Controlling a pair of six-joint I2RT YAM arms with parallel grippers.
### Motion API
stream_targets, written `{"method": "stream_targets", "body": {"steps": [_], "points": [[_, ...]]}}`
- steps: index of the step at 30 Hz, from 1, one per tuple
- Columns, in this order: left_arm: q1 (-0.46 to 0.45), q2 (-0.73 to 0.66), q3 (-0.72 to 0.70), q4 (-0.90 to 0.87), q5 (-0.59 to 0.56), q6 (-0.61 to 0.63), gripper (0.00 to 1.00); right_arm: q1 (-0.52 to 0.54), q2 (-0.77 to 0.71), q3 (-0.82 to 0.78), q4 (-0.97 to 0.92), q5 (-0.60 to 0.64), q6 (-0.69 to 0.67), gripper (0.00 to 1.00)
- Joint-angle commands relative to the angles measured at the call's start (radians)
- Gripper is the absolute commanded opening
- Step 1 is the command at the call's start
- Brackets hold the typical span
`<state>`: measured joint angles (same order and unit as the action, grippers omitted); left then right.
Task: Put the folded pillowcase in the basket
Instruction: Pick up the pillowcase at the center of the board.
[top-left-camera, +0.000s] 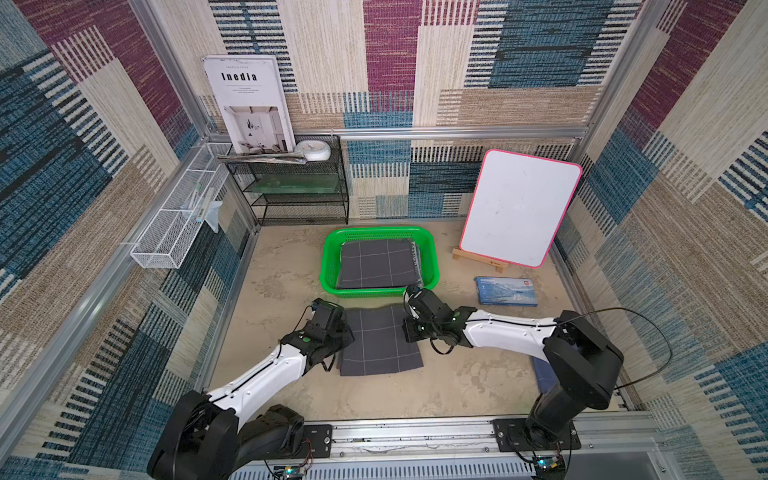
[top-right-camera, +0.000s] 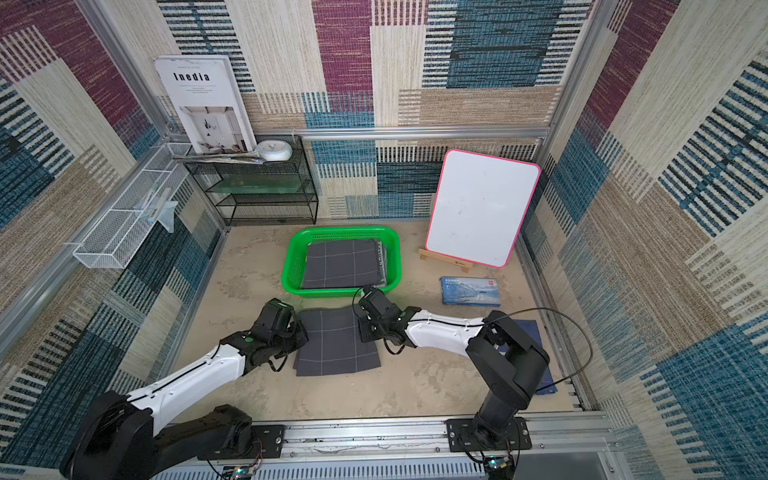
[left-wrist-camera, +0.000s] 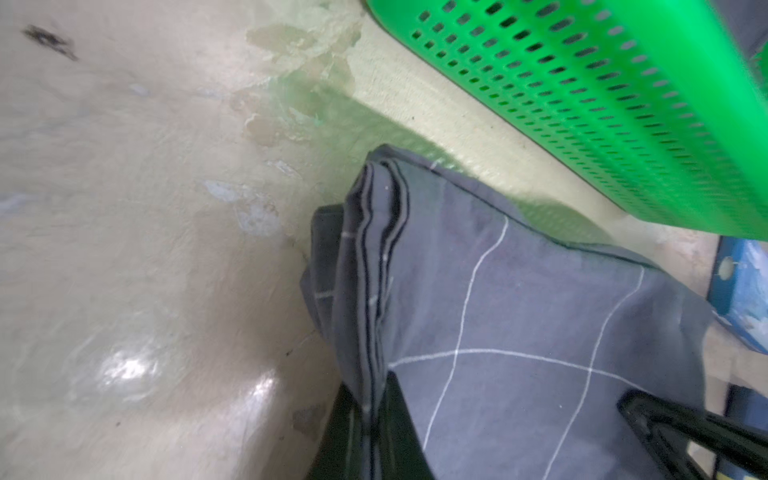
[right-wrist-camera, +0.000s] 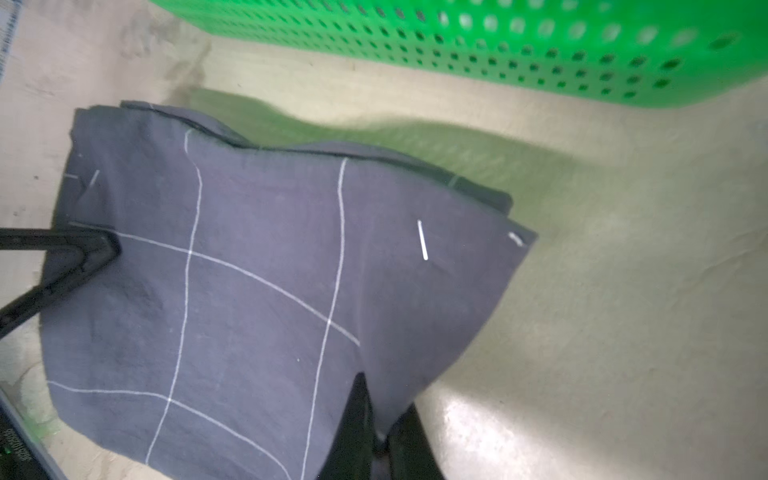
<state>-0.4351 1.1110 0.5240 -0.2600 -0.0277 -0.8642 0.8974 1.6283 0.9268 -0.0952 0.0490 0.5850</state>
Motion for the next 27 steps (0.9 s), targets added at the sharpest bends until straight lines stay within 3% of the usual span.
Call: {"method": "stream_targets", "body": {"steps": [1,10,15,21,27], "points": [[-0.002,-0.085,0.017,-0.056,-0.032,-0.013,0.00,0.015,-0.064,0.000,-0.008,0.062,-0.017,0.00],[-0.003,-0.245,0.123,-0.113,-0.045,0.049,0.00,0.032,-0.226,0.040,-0.008,0.171,-0.081,0.00],[-0.004,-0.184,0.268,-0.122,-0.042,0.103,0.00,0.027,-0.224,0.168,-0.083,0.253,-0.123,0.00],[-0.003,-0.106,0.410,-0.077,-0.032,0.085,0.00,0.011,-0.167,0.308,-0.102,0.356,-0.225,0.00],[0.002,0.033,0.562,-0.061,-0.108,0.152,0.00,-0.053,-0.053,0.436,-0.086,0.341,-0.290,0.00]]}}
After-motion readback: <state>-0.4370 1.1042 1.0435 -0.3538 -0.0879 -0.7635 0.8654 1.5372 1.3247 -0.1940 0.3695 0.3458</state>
